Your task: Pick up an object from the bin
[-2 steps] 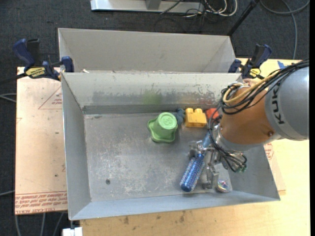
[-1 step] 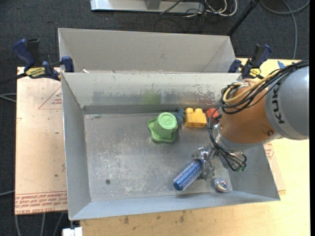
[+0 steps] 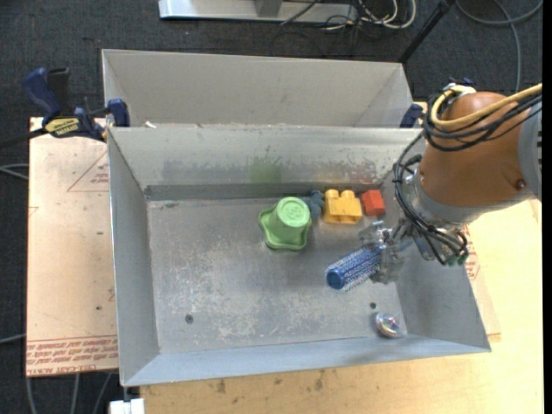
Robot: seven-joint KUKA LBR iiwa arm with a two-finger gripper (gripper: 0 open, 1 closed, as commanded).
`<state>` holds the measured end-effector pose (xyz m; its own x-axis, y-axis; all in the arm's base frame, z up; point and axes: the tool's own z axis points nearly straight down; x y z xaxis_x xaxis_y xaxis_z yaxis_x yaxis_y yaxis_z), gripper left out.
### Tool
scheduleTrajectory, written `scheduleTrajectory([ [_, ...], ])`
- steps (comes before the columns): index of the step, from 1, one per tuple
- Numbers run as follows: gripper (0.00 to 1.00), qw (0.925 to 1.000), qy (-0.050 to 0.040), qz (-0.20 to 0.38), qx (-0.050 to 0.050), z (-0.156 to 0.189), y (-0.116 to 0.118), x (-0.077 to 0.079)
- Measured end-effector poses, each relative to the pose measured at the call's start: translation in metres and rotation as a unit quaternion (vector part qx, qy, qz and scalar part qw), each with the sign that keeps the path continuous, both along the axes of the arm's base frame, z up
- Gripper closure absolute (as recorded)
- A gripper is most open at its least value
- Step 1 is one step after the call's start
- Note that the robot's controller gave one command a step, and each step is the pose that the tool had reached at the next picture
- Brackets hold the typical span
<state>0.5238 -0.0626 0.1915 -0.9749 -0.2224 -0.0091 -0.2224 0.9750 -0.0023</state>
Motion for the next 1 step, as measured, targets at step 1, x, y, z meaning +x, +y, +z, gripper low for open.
scheduleTrajectory([
  [1,1.00,0.9651,0.0025,0.262,0.000,0.0228,0.0539,-0.0024],
])
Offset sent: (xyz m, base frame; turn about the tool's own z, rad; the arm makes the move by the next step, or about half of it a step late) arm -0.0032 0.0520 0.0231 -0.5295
